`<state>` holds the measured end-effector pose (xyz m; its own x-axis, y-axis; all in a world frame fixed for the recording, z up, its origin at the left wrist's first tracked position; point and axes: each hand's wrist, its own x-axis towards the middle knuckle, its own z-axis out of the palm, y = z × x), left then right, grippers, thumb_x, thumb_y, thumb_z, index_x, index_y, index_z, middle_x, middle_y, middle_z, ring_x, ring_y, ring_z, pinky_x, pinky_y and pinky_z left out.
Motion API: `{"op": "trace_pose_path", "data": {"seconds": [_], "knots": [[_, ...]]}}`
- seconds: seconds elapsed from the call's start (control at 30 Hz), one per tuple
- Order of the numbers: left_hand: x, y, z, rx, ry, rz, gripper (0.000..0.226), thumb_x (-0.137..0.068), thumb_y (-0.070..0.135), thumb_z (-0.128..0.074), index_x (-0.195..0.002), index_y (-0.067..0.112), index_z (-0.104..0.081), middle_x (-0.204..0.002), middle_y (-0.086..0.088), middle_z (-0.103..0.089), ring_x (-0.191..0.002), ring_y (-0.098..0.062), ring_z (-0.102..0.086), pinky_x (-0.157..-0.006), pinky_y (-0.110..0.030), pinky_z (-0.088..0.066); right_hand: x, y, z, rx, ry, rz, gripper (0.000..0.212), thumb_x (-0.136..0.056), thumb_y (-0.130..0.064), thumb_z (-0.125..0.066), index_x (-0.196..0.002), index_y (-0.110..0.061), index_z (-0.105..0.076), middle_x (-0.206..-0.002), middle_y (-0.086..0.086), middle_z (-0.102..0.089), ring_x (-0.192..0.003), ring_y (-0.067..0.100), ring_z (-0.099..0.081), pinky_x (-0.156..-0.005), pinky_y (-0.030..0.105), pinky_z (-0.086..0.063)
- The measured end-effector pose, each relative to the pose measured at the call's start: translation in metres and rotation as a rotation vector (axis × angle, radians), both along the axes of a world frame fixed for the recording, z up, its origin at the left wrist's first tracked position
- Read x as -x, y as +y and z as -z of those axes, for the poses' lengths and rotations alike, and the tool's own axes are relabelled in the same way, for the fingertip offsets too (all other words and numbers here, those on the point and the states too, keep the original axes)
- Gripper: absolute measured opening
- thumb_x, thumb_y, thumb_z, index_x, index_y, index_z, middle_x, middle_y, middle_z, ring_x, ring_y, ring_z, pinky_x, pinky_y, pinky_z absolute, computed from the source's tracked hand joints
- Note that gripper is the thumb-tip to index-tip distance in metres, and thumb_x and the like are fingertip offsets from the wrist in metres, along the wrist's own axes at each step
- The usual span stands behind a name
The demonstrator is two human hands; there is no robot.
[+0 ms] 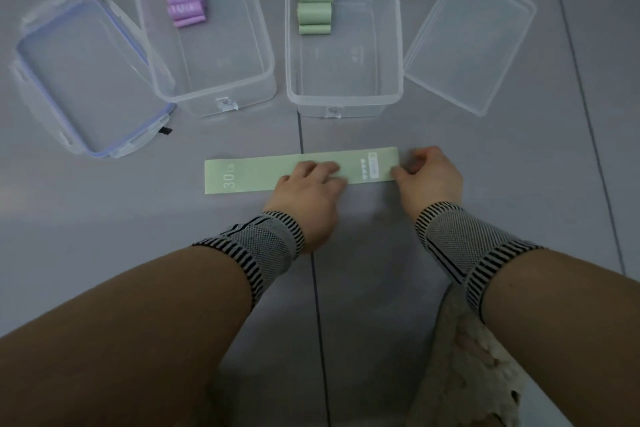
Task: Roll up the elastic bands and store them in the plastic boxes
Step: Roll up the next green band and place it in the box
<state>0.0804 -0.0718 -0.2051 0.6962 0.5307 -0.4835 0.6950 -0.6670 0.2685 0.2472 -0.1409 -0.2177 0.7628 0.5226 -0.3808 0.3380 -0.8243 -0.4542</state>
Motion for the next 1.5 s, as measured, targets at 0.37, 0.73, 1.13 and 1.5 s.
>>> {"op": "trace_pose_path", "data": {"seconds": [0.37,0.73,1.13,1.5], "knots": [[-0.029,0.001,-0.006,0.066,-0.359,-0.301,0.049,-0.083,0.04,-0.063,-0.129,0.025,-0.052,-0.12,0.001,-0.059,-0.111,-0.021,-0.052,-0.096,-0.032,-0.038,0.011,0.027,-0.028,-0.375,0.785,0.379,0.01,-0.083,-0.009,-0.059,-0.074,-0.009,-0.06,-0.075,0.012,-0.063,-0.064,0.026,-0.06,-0.058,0.029,-0.051],[0.008,0.034,-0.046,0.263,-0.518,-0.692,0.015,-0.092,0.014,-0.05,-0.087,0.018,-0.064,-0.082,-0.005,-0.067,-0.077,-0.021,-0.059,-0.073,-0.026,-0.046,0.034,0.051,-0.064,-0.418,0.718,0.036,0.022,-0.08,0.007,-0.058,-0.078,-0.015,-0.061,-0.075,0.005,-0.061,-0.066,0.017,-0.06,-0.062,0.027,-0.05],[0.048,0.073,-0.214,0.3,-0.528,-0.536,0.02,-0.095,0.017,-0.044,-0.099,0.012,-0.064,-0.097,-0.014,-0.068,-0.094,-0.03,-0.065,-0.085,-0.045,-0.052,0.057,0.083,-0.234,-0.384,0.514,-0.463,0.005,-0.08,-0.009,-0.071,-0.08,-0.014,-0.07,-0.061,-0.001,-0.063,-0.053,0.005,-0.057,-0.053,0.016,-0.046],[0.068,-0.001,-0.384,0.232,-0.876,-0.673,0.021,-0.095,0.025,-0.047,-0.085,0.01,-0.059,-0.076,-0.012,-0.06,-0.071,-0.024,-0.053,-0.077,-0.044,-0.049,0.093,0.013,-0.409,-0.733,0.583,-0.256,0.01,-0.079,-0.006,-0.072,-0.073,-0.011,-0.066,-0.048,-0.014,-0.056,-0.047,0.002,-0.048,-0.048,0.014,-0.04]]}}
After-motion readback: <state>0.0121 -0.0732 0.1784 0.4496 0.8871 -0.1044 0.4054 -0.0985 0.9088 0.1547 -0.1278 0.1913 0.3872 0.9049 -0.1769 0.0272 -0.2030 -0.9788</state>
